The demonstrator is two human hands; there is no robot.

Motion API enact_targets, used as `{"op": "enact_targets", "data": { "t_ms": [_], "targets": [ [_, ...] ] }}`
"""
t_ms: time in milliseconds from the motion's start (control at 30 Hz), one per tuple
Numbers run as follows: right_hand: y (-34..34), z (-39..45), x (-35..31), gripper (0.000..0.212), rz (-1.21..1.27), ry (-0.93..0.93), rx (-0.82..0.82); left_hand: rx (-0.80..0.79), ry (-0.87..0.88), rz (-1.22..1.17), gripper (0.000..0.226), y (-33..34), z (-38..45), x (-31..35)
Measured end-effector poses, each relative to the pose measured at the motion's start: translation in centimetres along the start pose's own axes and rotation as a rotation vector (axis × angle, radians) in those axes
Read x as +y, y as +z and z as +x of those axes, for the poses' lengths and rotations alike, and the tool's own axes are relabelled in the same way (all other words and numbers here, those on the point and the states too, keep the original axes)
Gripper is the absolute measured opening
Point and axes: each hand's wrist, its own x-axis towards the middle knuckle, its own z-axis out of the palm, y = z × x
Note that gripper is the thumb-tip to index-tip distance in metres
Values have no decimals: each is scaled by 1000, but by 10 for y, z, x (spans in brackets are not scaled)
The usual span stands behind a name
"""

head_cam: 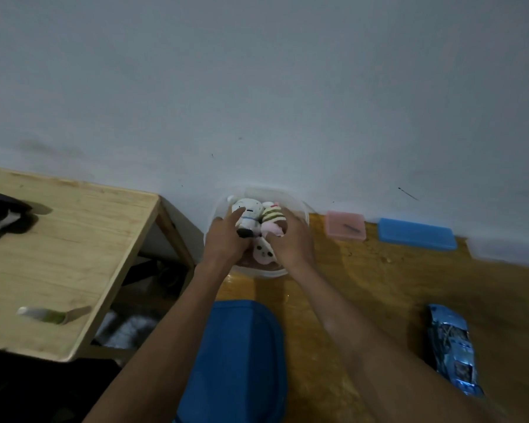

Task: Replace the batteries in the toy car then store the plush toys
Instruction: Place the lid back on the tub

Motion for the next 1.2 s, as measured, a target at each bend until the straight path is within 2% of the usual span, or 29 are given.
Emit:
{"op": "enact_targets", "data": {
  "t_ms": [167, 267, 400, 633, 700, 767, 900, 1000, 1100, 1200],
  "targets": [
    [-21, -21, -1, 57, 48, -53, 30, 188, 74, -57, 65, -23, -43, 3],
    [-30, -50, 4, 55, 81, -90, 43, 254, 40, -65, 63, -28, -79, -11],
    [-35, -102, 20, 59, 66, -63, -8, 239, -59, -53, 67, -25, -135, -39],
    [-17, -186, 61, 66, -42, 79, -261, 204, -295, -109, 81, -10, -225, -94],
    [-10, -202, 69, 61, -25, 89, -286, 171, -378, -142, 89, -5, -239, -113],
    [-2, -213, 77, 56, -14, 105, -289, 135, -367, -192, 98, 0, -249, -125],
    [16, -214, 90, 77, -45, 114, -294, 84, -350, -311, 103, 10, -260, -123],
    [22, -212, 94, 96, 14, 125, -296, 99, -346, -241, 113, 19, -264, -118],
    [16, -215, 87, 101, 97, 110, -264, 126, -349, -202, 110, 21, -267, -109],
    [-4, -216, 66, 104, 20, 104, -215, 157, -315, -140, 111, 11, -261, -91]
  ]
}}
